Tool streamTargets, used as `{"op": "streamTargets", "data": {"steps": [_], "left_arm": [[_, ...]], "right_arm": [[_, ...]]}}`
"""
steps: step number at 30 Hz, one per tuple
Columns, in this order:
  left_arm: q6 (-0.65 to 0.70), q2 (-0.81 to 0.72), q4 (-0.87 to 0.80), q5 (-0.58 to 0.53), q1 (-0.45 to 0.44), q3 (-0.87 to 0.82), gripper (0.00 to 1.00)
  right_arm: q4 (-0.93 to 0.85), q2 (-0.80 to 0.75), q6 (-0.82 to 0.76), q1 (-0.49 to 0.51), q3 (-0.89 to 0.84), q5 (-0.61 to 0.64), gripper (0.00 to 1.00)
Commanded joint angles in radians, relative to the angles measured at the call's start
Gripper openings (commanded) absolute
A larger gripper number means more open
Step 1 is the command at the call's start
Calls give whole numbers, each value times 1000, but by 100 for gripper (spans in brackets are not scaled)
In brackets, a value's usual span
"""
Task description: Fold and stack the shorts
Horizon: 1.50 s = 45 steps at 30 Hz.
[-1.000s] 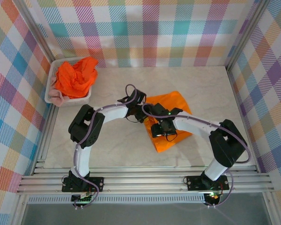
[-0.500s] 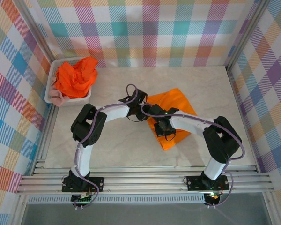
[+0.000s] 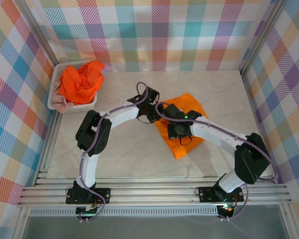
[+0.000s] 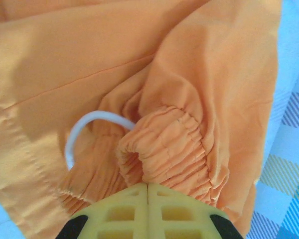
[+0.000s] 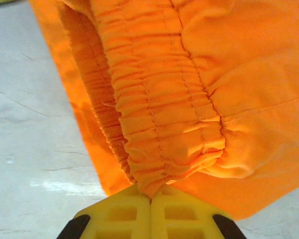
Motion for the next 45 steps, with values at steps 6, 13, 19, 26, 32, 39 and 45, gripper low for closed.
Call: {"op": "streamTargets", "data": {"steps": [6,13,19,26,32,39,45], "left_arm": [[78,-119,-140,-20,19,122,0],[110,-203,-102,-59,29,-68,0],[103,-213,82,-74,63,-321,0],[114,-206,167,-71,83,-419,6],[157,-362,143,-74,95,-377,62],[-5,-362,293,87,71,-324,90],[-96,-247,369,114,19,-286,96]], "right_arm": [[-127,-96,-58,0,115,-48,0],[12,-78,21,11,-37,-314,0],[353,26,177,67,-231,-631,16],[393,86,148,61,-262,-798,40],[425,-138,127,-24,-291,-851,68],[433,-189,172,-218,-275,-892,83],[611,-163,331,-252,-391,-873,84]]}}
